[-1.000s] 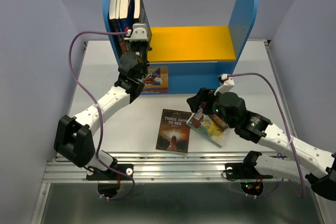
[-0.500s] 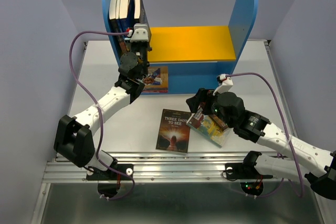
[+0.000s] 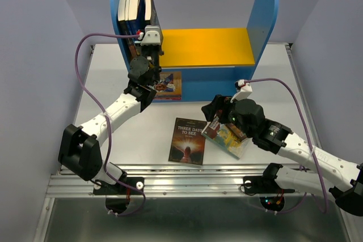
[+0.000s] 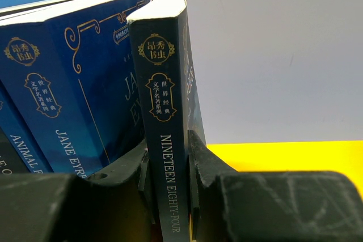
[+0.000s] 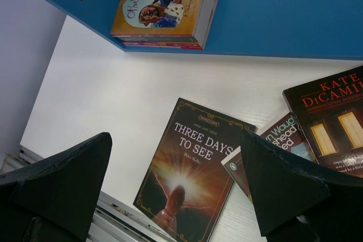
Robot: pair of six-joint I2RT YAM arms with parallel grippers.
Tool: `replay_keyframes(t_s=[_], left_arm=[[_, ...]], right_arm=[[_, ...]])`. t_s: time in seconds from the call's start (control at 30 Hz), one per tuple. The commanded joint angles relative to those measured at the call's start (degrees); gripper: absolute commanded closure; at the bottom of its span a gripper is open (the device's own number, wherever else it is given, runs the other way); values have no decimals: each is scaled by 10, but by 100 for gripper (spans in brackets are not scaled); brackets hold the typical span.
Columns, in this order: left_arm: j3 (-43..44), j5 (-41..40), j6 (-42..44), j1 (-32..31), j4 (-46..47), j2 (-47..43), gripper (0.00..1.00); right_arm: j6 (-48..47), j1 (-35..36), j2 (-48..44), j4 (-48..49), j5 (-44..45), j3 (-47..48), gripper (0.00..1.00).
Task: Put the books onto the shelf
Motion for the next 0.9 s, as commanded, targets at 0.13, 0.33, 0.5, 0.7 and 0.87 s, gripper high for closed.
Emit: replay_keyframes(t_s=[0.13,0.33,0.5,0.7,0.87], left_arm=[[4,-23,11,2,56,-41,68],[1,-24,9,0,57,-42,62],[3,-29,4,0,58,-44,62],[9,-29,-1,1,58,-57,61],[32,-28,-5,0,52,-75,57]], right_arm=[[-9,-3,-4,17,-2,-8,0],[-7,-3,-4,16,-5,-9,0],[-4,-3,-6,17,-7,-13,0],[-4,-3,-2,17,-9,-10,0],[0,-3,2,17,-16,-6,0]])
